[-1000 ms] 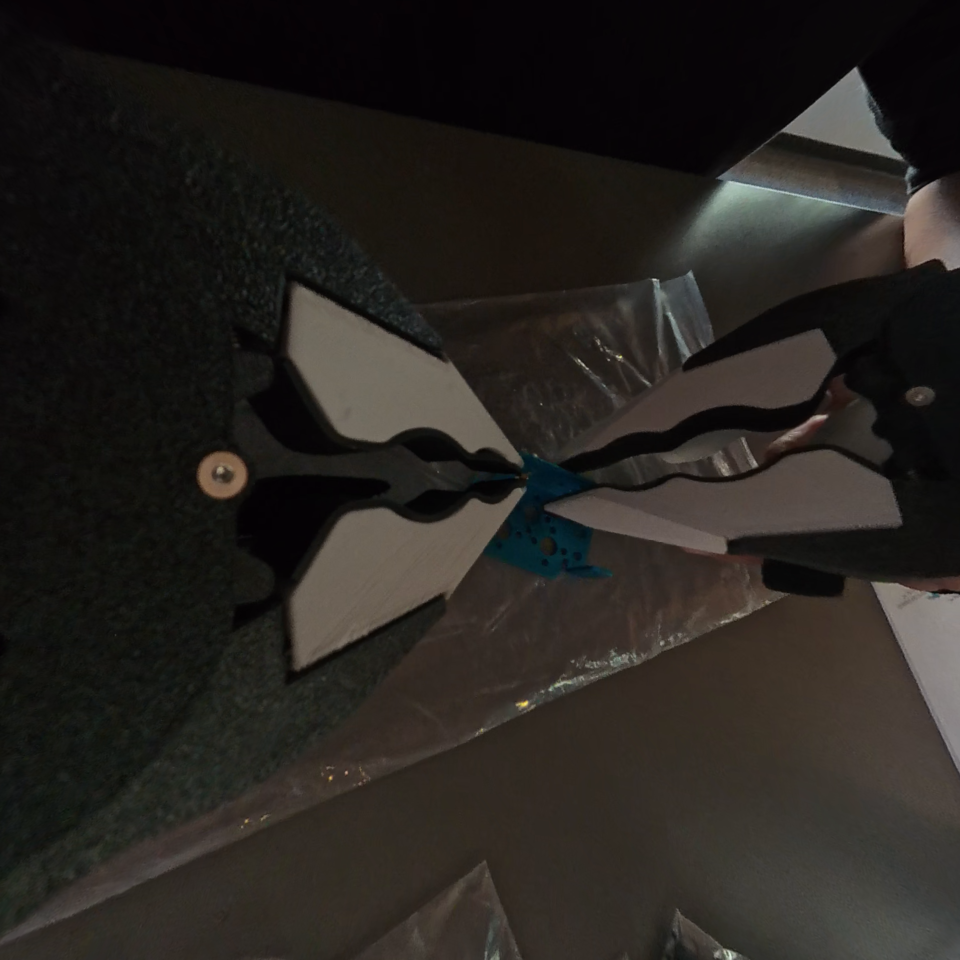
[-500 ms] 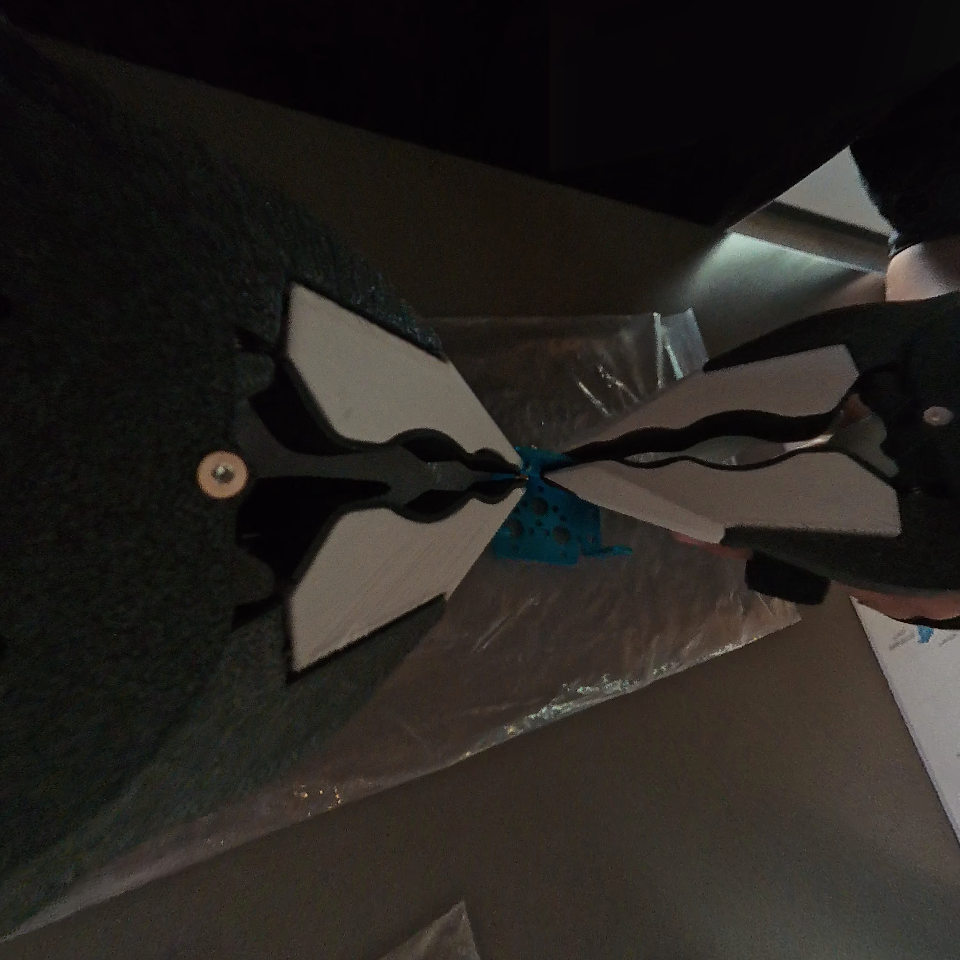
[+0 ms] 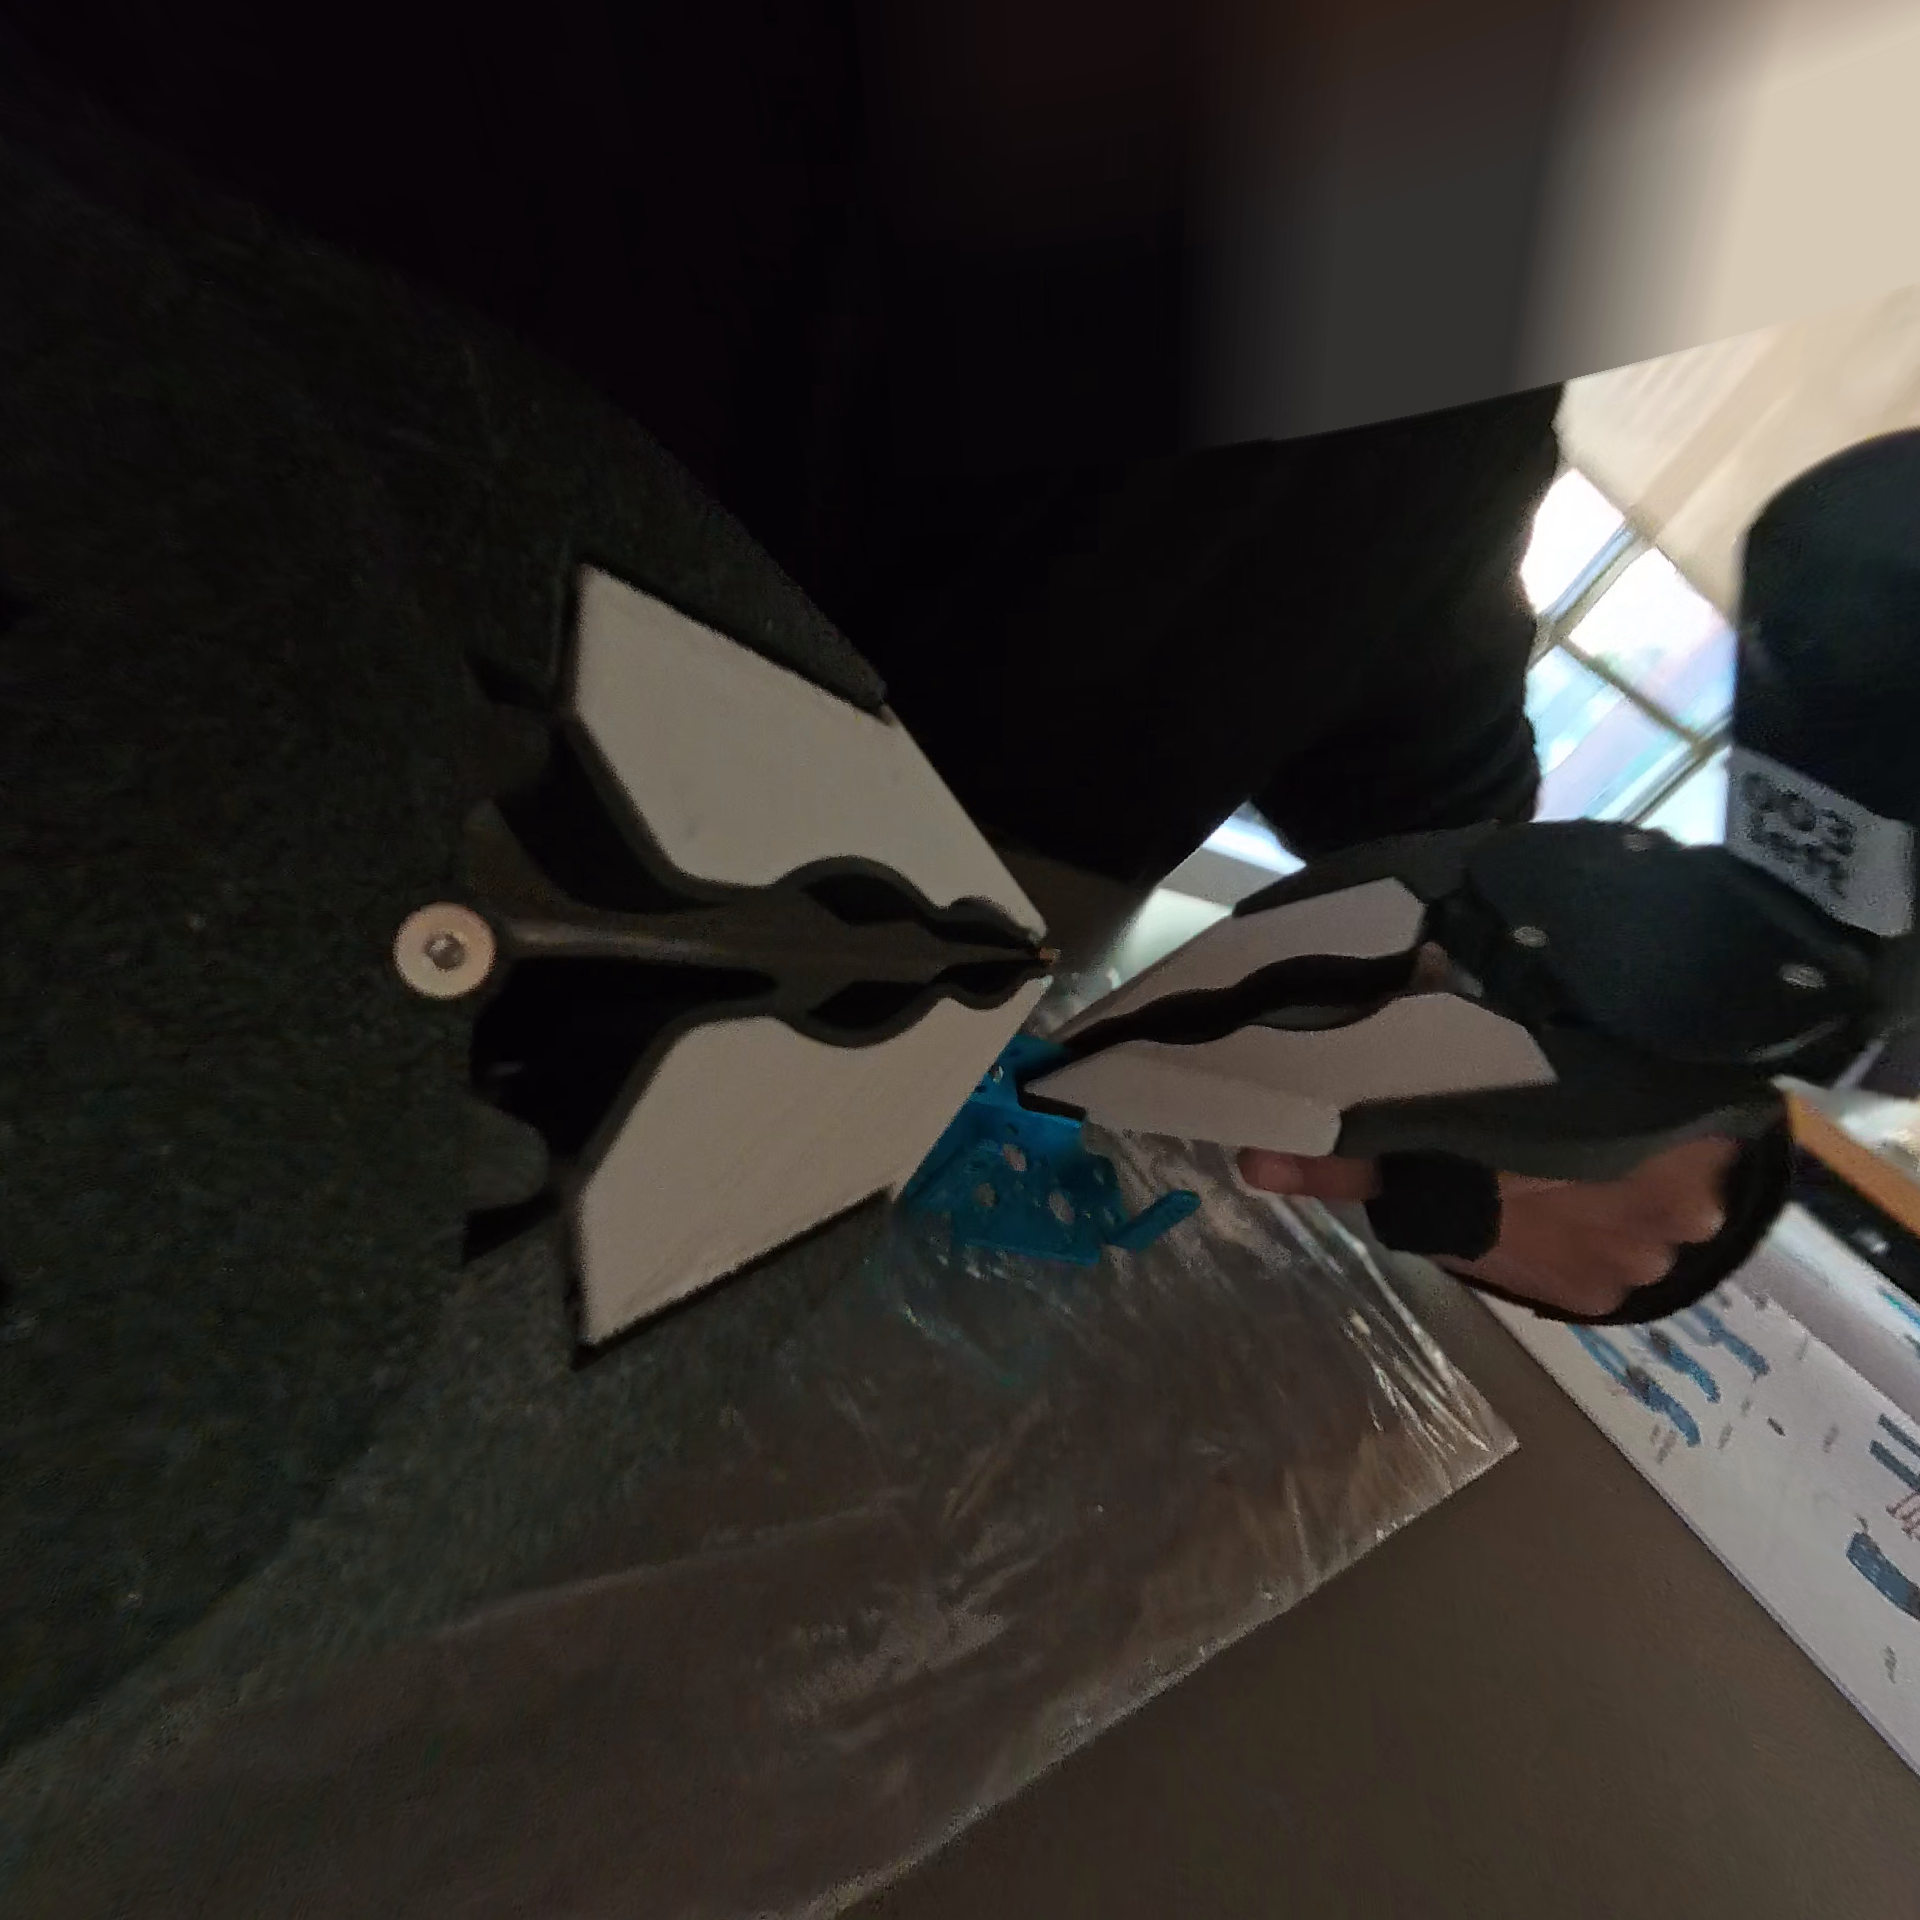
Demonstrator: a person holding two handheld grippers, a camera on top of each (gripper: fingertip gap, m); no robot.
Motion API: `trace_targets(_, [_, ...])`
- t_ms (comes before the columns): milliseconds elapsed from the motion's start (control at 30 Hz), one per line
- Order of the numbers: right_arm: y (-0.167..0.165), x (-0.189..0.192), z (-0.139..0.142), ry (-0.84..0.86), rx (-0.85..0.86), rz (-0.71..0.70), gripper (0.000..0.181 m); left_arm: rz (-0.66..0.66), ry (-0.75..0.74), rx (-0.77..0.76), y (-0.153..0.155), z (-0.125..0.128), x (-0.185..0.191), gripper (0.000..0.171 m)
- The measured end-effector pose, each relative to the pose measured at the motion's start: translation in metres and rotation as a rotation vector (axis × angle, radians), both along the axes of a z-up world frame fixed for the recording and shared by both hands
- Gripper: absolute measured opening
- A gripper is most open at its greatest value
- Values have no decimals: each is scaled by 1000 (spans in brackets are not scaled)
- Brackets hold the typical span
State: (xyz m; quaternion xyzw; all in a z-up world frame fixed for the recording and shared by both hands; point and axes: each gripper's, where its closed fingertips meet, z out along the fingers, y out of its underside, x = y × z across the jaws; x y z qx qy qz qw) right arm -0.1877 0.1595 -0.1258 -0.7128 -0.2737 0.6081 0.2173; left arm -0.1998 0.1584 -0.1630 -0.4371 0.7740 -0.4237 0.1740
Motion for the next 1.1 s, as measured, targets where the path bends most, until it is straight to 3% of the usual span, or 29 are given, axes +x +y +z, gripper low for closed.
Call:
trace_targets(167, [9,10,19,197,-174,-15,0,-4,-1,0,0,0,-1,1])
trace_targets(667, [18,26,29,307,-299,-51,1,6,-5,10,1,1,0,2])
trace_targets(767, [21,33,-3,36,-204,-106,0,-17,14,67,1,-8,-4,2])
trace_targets(933, [25,64,-53,-554,267,-105,1,-45,40,73,-1,-14,-9,1])
trace_targets(1100, [20,78,-64,-772,464,-46,1,-52,56,75,0,-17,-12,1])
